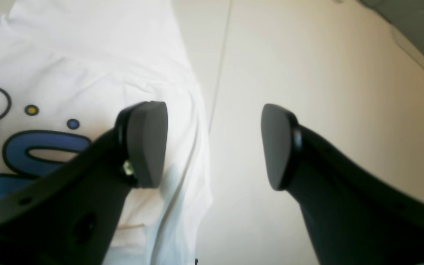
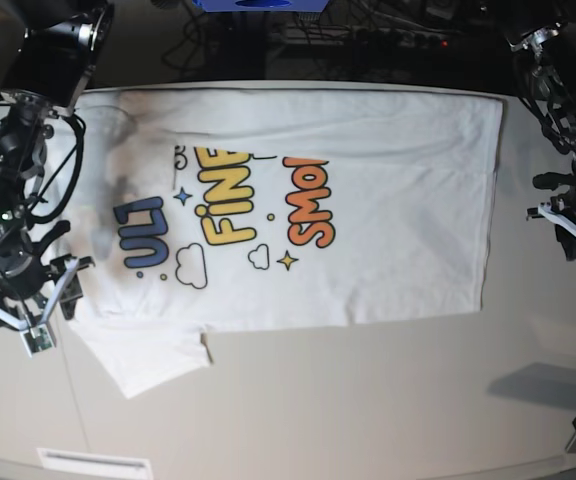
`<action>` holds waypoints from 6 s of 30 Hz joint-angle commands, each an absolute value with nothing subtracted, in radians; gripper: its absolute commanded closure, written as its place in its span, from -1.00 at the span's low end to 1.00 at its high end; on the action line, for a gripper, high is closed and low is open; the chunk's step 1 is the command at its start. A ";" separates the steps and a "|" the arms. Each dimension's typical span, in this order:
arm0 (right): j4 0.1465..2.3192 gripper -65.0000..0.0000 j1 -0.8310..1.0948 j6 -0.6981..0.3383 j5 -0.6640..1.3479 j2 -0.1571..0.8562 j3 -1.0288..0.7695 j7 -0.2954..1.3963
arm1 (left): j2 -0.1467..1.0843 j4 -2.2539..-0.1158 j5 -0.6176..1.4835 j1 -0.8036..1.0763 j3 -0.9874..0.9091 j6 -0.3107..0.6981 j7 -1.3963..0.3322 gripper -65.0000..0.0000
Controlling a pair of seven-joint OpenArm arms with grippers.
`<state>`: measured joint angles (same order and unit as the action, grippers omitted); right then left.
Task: Fold the T-shirt properly
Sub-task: 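Move the right gripper to the sleeve and the left gripper to the side seam, then lower both grippers and grasp the shirt's side edges, then grasp the side edge with the left gripper while the right holds the sleeve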
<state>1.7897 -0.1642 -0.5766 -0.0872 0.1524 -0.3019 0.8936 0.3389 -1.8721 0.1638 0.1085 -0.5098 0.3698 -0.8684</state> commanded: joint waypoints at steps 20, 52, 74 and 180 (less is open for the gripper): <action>1.547 -0.17 -0.300 -0.568 -0.093 0.214 -0.300 0.837 | 0.450 -1.428 0.160 -0.114 -0.410 0.558 -0.636 0.31; 0.791 -0.19 -0.656 -0.568 -0.087 0.292 -0.223 0.552 | 0.404 -1.346 -0.036 -0.162 -0.410 0.556 -0.645 0.31; 0.596 -0.17 -0.674 -0.573 -0.085 0.309 -0.275 0.495 | 0.404 -1.343 -0.036 -0.159 -0.410 0.556 -0.647 0.31; 0.605 0.97 -0.651 -0.568 -0.091 0.303 -0.265 0.446 | 0.334 -0.759 0.182 -0.573 -0.242 0.506 -0.648 1.00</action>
<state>0.5911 -0.6228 -0.5686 -0.0895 0.2852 -0.2661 0.4538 0.3187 -0.7387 0.1814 -0.5442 -0.2413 0.5049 -0.6571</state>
